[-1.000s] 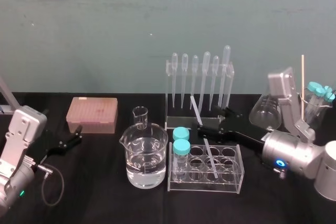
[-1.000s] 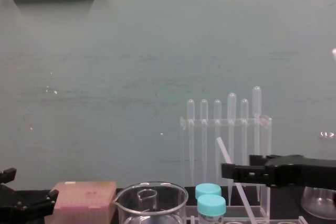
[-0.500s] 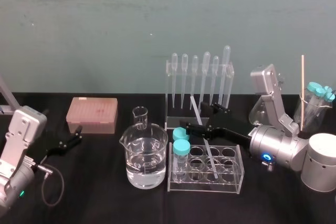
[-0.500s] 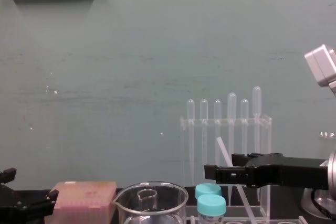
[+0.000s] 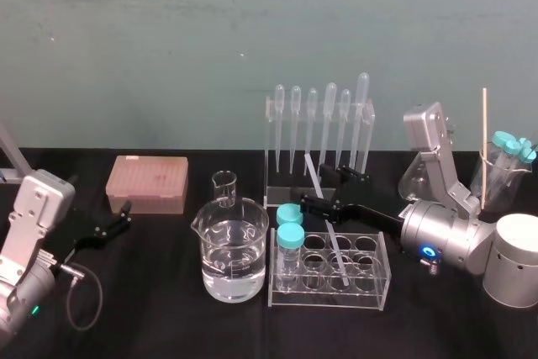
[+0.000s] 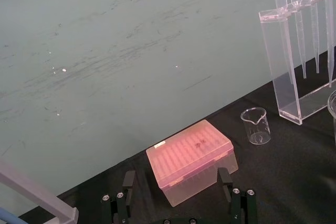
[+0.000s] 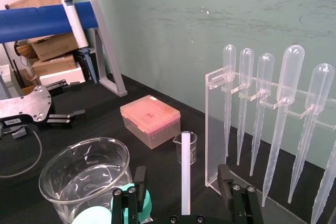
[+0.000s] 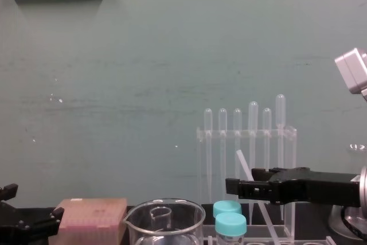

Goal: Pick up the stirring rod with one hand, then place it down.

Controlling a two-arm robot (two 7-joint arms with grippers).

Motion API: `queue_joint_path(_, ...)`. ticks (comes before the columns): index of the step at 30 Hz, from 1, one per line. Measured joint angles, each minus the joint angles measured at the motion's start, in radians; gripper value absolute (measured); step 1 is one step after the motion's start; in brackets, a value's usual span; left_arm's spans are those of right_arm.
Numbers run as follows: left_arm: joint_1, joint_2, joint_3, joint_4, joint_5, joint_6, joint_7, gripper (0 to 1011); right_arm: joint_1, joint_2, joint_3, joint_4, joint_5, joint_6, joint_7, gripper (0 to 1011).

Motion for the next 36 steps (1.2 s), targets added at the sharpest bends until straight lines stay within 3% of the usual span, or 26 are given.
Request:
queue_joint_path(12, 0.000, 0.000, 0.000, 0.000, 0.000, 0.000, 0.000, 1000, -0.001, 0.001, 0.001, -0.002, 0.003, 0.002, 0.000, 549)
queue_joint_path(23, 0.000, 0.000, 0.000, 0.000, 0.000, 0.000, 0.000, 1000, -0.002, 0.001, 0.002, -0.003, 0.004, 0.003, 0.000, 146)
queue_joint_path(27, 0.000, 0.000, 0.000, 0.000, 0.000, 0.000, 0.000, 1000, -0.002, 0.001, 0.002, -0.003, 0.005, 0.003, 0.000, 70)
queue_joint_path(32, 0.000, 0.000, 0.000, 0.000, 0.000, 0.000, 0.000, 1000, -0.002, 0.001, 0.002, -0.003, 0.005, 0.003, 0.000, 69)
queue_joint_path(36, 0.000, 0.000, 0.000, 0.000, 0.000, 0.000, 0.000, 1000, -0.018, -0.003, 0.015, -0.009, -0.003, -0.037, -0.006, 70)
